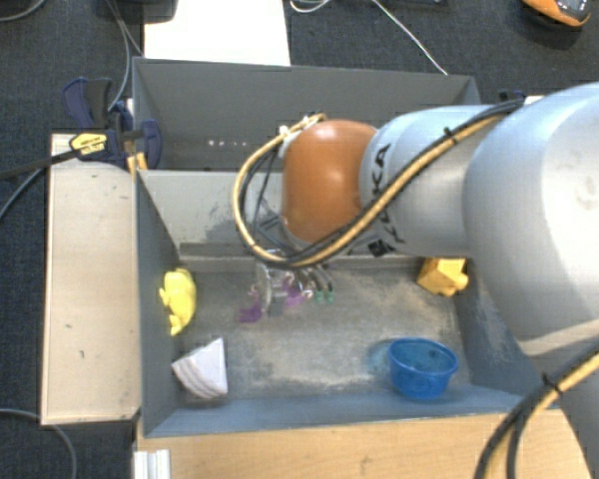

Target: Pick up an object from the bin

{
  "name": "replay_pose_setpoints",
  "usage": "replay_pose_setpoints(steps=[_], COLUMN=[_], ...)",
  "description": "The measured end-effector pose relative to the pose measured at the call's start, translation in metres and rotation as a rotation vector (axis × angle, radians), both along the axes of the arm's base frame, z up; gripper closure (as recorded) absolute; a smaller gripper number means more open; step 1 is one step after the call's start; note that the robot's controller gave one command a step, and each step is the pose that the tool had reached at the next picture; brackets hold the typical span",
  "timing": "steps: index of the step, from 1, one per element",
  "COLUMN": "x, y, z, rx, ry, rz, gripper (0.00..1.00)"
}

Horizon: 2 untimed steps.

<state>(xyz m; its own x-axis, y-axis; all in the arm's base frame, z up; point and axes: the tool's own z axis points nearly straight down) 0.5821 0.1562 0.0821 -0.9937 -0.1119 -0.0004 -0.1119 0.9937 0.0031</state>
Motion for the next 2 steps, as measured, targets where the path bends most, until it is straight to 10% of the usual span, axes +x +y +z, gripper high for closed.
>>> replay_pose_setpoints(steps=[1, 2], x=[-0.001, 0.0], y=[-0.007, -0.011], z=[0.047, 0.079], rx=[-0.001, 0.002], ry=[0.005, -0.004], rz=[-0.006, -0.04], gripper=[1.0, 0.0])
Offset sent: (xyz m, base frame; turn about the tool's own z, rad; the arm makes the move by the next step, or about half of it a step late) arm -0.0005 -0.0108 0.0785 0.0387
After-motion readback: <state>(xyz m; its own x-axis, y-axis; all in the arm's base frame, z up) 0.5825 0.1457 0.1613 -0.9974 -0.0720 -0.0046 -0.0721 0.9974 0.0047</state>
